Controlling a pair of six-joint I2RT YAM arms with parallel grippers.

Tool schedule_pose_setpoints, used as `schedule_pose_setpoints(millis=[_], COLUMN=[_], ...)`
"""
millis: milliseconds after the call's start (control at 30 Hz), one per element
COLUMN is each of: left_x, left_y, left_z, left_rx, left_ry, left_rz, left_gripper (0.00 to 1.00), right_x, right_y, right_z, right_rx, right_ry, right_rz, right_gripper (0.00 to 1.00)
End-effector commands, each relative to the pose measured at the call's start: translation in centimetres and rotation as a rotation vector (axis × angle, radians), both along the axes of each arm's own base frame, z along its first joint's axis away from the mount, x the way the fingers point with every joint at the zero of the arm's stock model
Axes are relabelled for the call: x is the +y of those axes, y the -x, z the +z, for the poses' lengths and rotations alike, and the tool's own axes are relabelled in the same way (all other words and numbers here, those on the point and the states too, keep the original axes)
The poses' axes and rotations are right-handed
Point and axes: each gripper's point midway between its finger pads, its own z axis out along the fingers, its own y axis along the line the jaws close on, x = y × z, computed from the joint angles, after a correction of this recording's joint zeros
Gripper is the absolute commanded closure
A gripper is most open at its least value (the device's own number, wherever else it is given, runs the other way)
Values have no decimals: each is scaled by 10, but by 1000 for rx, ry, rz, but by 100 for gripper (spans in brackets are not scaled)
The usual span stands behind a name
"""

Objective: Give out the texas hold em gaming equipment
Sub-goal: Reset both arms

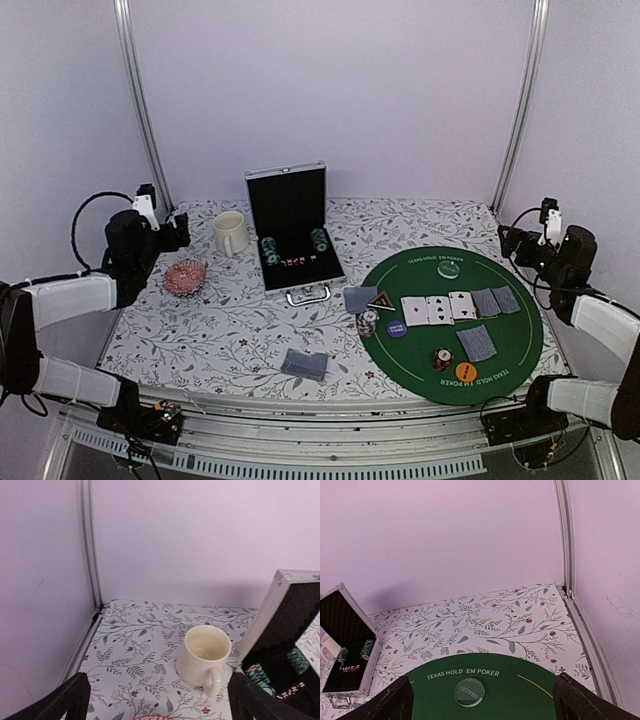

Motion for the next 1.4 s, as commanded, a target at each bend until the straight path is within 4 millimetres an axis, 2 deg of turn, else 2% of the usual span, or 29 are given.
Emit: schedule_pose_setpoints(millis=[0, 167, 267, 300, 367, 467, 500, 567, 633, 667, 700, 767, 867, 1100, 1167, 1367], left_x=[60, 87, 91, 91, 91, 86, 84, 76, 76, 74, 69, 64, 62, 62, 62, 62], left_y=[23, 40, 40, 34, 24, 28, 29, 27, 33, 36, 33, 26, 26, 26, 26, 26], left_z=[13, -15, -27, -39, -51, -71, -65, -72, -75, -70, -76, -77, -77, -75, -75, -75], left_rx=[-161, -153, -166, -122, -74, -87, -128, -98, -128, -167, -134, -124, -117, -129, -129, -129], left_ry=[-22, -93, -84, -91, -90, -91, -103, -102, -109, -112, -111, -120, -118, -121, -121, -121], left_rz=[296, 399, 392, 384, 373, 331, 315, 263, 247, 237, 206, 157, 145, 144, 144, 143], left_gripper=[2, 2, 2, 2, 2, 2, 2, 2, 2, 2, 2, 2, 2, 2, 2, 2], right_x=[-19, -23, -19, -19, -16, -14, -12, -9, -1, 2, 3, 7, 13, 22, 18, 15], right_y=[-10, -19, -22, -23, -28, -33, -32, -30, -32, -34, -35, -37, -38, -11, -14, -17], right_z=[-7, -38, -60, -64, -65, -63, -60, -62, -66, -66, -66, -67, -68, -64, -69, -68], right_rx=[-104, -86, -73, -76, -82, -93, -119, -148, -143, -143, -144, -140, -141, -262, -223, -223], right_ry=[85, 101, 94, 86, 71, 97, 118, 141, 148, 158, 160, 161, 173, 231, 225, 218], right_rz=[-103, -112, -88, -83, -62, -44, -33, -12, 40, 62, 71, 98, 134, 126, 110, 92], right_gripper=[1, 1, 1, 1, 1, 1, 1, 1, 1, 1, 1, 1, 1, 1, 1, 1])
